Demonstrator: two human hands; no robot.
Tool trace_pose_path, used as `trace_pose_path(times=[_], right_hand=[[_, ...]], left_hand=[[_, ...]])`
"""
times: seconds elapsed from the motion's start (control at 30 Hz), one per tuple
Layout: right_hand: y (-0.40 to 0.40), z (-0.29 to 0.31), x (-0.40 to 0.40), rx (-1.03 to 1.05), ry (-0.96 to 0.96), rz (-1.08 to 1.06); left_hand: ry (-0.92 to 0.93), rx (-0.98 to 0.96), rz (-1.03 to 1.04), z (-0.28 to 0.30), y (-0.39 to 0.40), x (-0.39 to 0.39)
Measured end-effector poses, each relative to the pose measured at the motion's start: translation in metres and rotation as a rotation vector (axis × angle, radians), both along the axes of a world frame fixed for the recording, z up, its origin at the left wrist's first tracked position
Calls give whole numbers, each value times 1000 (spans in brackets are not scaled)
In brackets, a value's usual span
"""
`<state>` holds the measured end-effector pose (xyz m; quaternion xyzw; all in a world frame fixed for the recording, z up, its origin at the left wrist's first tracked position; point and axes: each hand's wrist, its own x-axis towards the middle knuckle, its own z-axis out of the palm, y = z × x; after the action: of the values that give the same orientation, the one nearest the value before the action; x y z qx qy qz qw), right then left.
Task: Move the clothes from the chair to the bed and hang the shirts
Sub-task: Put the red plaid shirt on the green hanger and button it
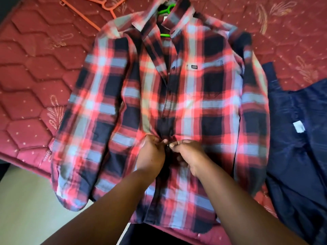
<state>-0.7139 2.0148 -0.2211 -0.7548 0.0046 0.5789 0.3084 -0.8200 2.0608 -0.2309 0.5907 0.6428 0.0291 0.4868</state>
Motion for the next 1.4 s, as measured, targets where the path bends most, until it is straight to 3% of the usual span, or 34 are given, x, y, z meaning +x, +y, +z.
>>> trace_pose_path(times=[0.1, 0.2, 0.37, 0.47, 0.57, 0.7, 0.83, 0.97, 1.07, 1.13, 1.2, 1.33, 1.4], right_hand=[[14, 7, 10, 110, -254, 24], [38, 13, 12, 203, -432, 124], [71, 0, -1, 99, -699, 503], [73, -5, -1, 79, -780, 575], [58, -11, 10, 166, -709, 341], [34, -20, 28, 189, -251, -153], [27, -18, 34, 239, -143, -229], [32, -17, 31, 266, -283, -154], [35, -13, 29, 286, -425, -44], [36, -9, 29, 298, -511, 37], [38, -6, 30, 313, -557, 83], [42, -4, 31, 371, -524, 89], [44, -5, 32, 394, -472, 55]], left_hand=[[55, 219, -214, 9, 8, -4], [23, 328, -188, 5, 30, -2], [32, 196, -69, -6, 53, 3], [29, 145, -46, -5, 60, 2], [-11, 134, -50, -4, 63, 4], [-97, 169, -162, 4, 60, 15], [18, 208, -351, 8, 58, 30], [259, 293, -551, 13, 57, 43], [352, 279, -557, 17, 59, 47], [271, 206, -458, 20, 63, 47], [75, 109, -277, 21, 70, 48], [-315, -136, 55, 27, 74, 51], [-425, -238, 166, 29, 73, 54]])
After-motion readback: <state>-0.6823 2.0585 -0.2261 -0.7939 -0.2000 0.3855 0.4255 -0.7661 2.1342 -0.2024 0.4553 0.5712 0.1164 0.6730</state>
